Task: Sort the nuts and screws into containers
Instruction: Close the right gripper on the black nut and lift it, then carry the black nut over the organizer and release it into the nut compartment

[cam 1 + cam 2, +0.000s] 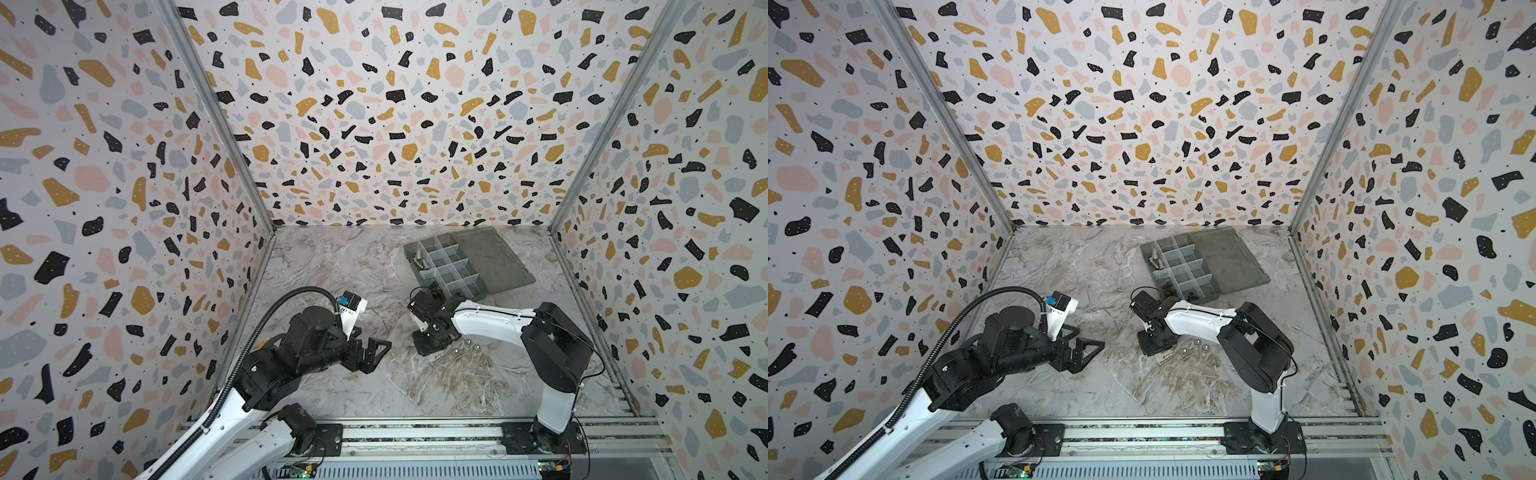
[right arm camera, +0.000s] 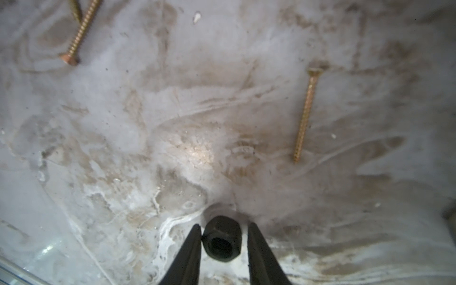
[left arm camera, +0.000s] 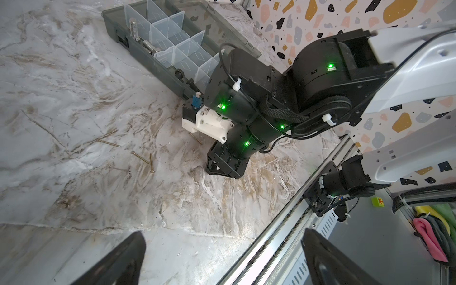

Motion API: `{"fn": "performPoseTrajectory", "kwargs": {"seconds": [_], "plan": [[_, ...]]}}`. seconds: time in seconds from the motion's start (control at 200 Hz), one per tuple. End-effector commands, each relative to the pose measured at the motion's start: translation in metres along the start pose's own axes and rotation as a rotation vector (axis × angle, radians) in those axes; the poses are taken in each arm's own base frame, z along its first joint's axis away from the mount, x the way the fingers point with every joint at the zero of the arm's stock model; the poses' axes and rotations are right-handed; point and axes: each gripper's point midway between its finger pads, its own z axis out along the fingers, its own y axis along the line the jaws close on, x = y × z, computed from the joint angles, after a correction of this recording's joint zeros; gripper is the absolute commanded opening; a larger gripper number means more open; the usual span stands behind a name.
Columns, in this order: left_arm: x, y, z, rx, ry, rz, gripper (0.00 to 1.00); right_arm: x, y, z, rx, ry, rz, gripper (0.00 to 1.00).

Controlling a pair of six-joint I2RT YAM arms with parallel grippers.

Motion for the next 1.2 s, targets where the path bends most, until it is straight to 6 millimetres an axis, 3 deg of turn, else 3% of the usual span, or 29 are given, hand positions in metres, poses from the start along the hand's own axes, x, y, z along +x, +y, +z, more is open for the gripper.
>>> {"fn": "performPoseTrajectory", "kwargs": {"seconds": [0.0,0.2,0.411,0.566,0.866,1.196], "plan": [[0.007,-0.001,0.002,0.012,0.018,0.023,1.0,0.004,-0.002,0.004,0.035,0.032,0.003,0.28],[0.005,-0.001,0.002,0.011,0.012,0.027,0.99,0.0,0.001,-0.008,0.043,0.03,-0.01,0.2],[-0.007,0.009,0.01,-0.059,0.01,0.043,0.99,-0.024,0.007,-0.054,0.055,-0.06,-0.025,0.19],[-0.022,0.013,0.023,-0.097,0.021,0.071,0.99,-0.047,-0.002,-0.083,0.053,-0.124,-0.012,0.19],[-0.06,0.007,0.063,-0.09,0.043,0.113,0.99,-0.09,-0.055,-0.115,0.056,-0.211,0.064,0.19],[-0.109,-0.005,0.127,-0.048,0.076,0.142,0.98,-0.128,-0.122,-0.122,0.067,-0.241,0.157,0.19]]}}
